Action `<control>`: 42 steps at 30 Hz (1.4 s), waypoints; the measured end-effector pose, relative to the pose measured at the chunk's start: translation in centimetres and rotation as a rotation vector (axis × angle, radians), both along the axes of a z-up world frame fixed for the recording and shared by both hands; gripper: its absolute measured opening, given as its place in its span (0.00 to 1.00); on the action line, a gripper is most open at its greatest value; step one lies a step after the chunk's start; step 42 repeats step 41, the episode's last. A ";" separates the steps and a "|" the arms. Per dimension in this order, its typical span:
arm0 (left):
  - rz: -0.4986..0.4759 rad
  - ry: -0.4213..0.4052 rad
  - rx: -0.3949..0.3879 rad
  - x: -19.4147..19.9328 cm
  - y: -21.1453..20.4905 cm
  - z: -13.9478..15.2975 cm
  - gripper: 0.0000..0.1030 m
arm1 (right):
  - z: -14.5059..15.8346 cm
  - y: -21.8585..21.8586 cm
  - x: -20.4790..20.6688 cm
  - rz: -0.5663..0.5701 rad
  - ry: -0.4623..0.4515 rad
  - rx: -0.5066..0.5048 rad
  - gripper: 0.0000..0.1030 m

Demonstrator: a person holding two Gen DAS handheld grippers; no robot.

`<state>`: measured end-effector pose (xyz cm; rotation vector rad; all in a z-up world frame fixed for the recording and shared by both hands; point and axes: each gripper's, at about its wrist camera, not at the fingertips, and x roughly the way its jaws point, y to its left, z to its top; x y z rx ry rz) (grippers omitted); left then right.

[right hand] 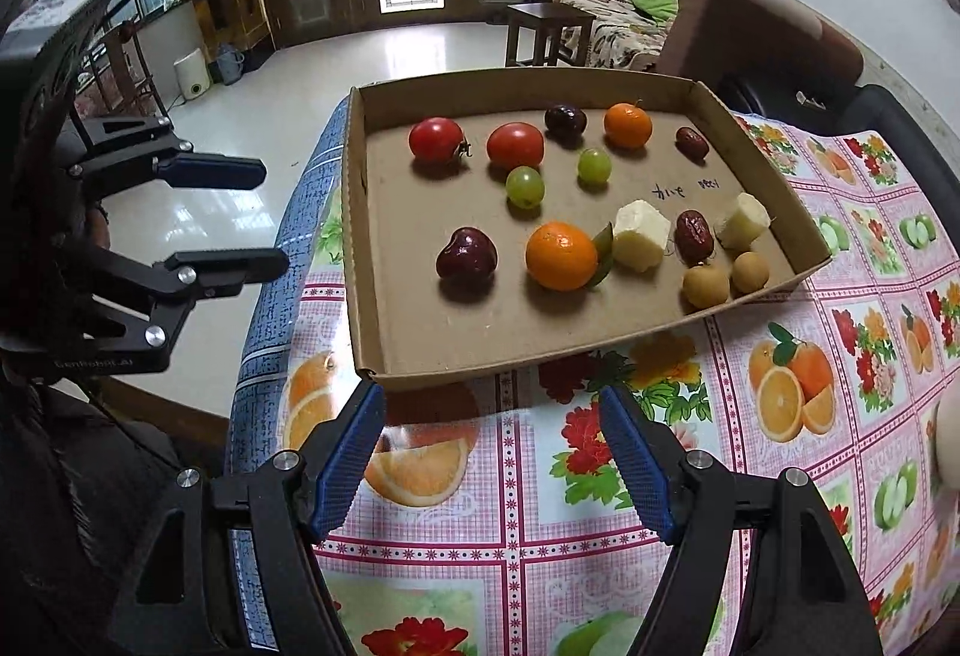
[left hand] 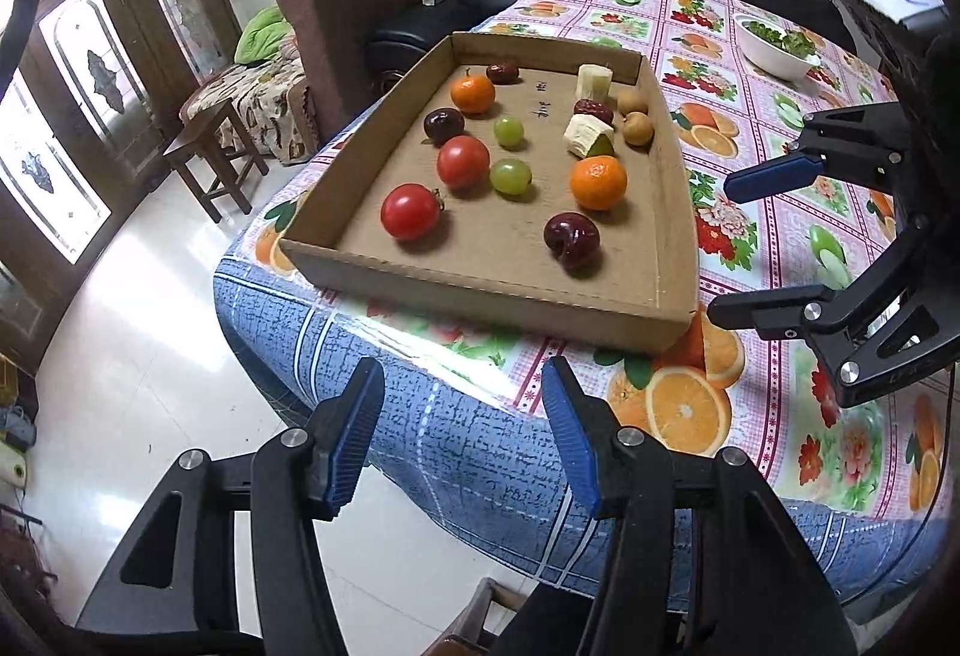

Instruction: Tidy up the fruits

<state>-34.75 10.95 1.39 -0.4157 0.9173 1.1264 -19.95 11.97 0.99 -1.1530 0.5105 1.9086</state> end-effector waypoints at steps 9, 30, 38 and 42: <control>-0.006 0.000 0.003 0.0 -0.1 0.4 0.52 | 0.0 -0.1 -0.3 0.012 -0.017 0.001 0.73; -0.008 0.007 -0.011 0.2 0.1 0.4 0.52 | 0.0 0.1 -0.6 0.026 -0.017 0.003 0.73; 0.009 0.017 0.021 0.2 0.3 0.5 0.52 | 0.0 0.3 -0.5 0.025 -0.012 0.005 0.73; 0.011 0.008 0.013 0.2 0.5 0.6 0.52 | 0.1 0.1 -0.4 0.018 -0.003 0.013 0.73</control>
